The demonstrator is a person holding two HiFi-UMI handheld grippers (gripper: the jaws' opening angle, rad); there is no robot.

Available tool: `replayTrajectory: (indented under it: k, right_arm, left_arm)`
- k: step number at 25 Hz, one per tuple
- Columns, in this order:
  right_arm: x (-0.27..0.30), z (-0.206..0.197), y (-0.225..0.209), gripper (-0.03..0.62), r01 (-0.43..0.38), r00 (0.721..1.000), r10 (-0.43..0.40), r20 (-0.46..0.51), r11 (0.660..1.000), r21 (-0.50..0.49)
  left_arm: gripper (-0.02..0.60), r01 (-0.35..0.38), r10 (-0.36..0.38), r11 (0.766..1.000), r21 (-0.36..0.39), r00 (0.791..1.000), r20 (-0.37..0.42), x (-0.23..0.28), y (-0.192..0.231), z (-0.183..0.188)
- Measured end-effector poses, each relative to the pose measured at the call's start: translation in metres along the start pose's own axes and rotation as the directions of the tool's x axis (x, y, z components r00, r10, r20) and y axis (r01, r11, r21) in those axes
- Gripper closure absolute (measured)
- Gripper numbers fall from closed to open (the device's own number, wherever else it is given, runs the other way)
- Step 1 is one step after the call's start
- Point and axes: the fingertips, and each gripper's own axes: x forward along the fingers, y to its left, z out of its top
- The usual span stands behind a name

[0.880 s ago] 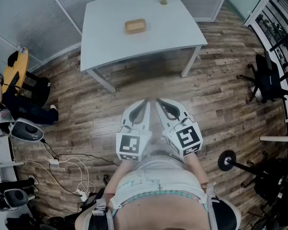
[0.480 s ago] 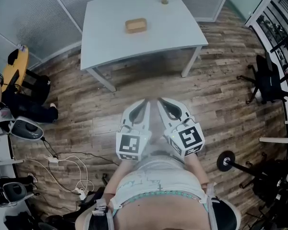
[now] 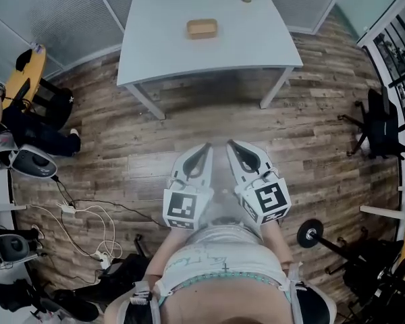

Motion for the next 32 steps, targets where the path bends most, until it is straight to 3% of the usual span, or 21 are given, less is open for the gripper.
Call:
replayTrajectory:
  k: [8,23,32]
  right_arm:
    - [0.032,0.002,-0.018,0.594,-0.002,1.0,0.002,-0.002,1.0,0.015]
    - [0.178,0.042,-0.063,0.594,0.058,0.998,-0.058,0.01,0.998,-0.014]
    - [0.247,0.054,-0.057,0.594,0.038,0.999,-0.037,0.005,0.999,-0.033]
  left_arm:
    - [0.578,0.0,0.0,1.0,0.002,1.0,0.003,0.03,0.023,0.007]
    - [0.579,0.121,-0.122,0.992,0.042,0.992,0.038,0.137,0.136,0.057]
    - [0.58,0.114,-0.117,0.992,0.047,0.992,0.052,0.154,0.198,0.068]
